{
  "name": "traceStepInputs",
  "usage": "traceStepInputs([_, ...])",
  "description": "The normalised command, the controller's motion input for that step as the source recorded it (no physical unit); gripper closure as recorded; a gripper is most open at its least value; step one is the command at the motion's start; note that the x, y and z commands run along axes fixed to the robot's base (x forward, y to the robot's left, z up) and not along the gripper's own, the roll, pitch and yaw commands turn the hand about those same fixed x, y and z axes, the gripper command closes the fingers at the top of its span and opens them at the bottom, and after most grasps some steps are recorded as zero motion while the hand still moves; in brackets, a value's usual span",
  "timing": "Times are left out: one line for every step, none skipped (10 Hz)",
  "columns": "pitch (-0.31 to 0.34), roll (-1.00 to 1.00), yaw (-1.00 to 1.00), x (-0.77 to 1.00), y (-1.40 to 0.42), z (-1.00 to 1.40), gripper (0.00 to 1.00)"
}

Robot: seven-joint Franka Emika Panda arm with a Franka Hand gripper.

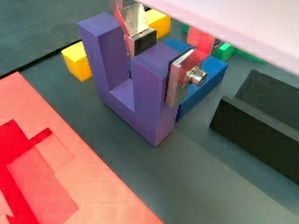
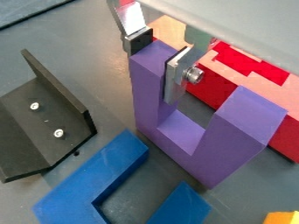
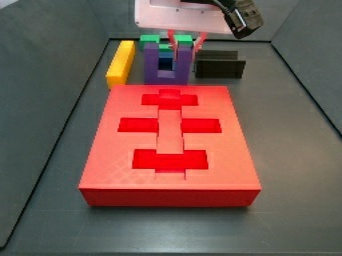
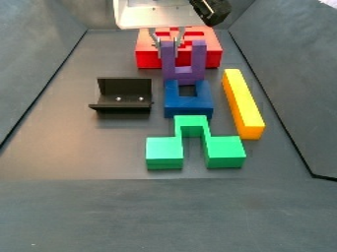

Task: Pick up the purple object. Move up. Move to above the board. Insert the purple object.
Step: Pick up the purple object, then move up, then move to above the board.

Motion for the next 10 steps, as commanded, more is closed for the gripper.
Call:
traceStepInputs([0.0, 0.0, 0.0, 0.0, 0.0, 0.0, 1.0])
traceStepInputs([0.0, 0.0, 0.0, 0.0, 0.0, 0.0, 1.0])
traceStepInputs([0.0, 0.0, 0.0, 0.0, 0.0, 0.0, 1.0])
traceStepInputs([0.0, 0.0, 0.0, 0.0, 0.0, 0.0, 1.0])
traceStepInputs([0.0, 0.0, 0.0, 0.0, 0.0, 0.83, 1.0])
traceStepInputs([0.004, -0.01, -0.01, 0.0, -0.04, 0.82, 1.0])
traceStepInputs([0.035, -0.02, -0.01, -0.03, -0.04, 0.64, 1.0])
traceStepInputs([0.013, -0.04, 0.0, 0.0, -0.01, 0.24, 1.0])
traceStepInputs([0.0, 0.0, 0.0, 0.0, 0.0, 1.4, 1.0])
traceStepInputs([0.025, 0.0, 0.0, -0.02, 0.0, 1.4, 1.0])
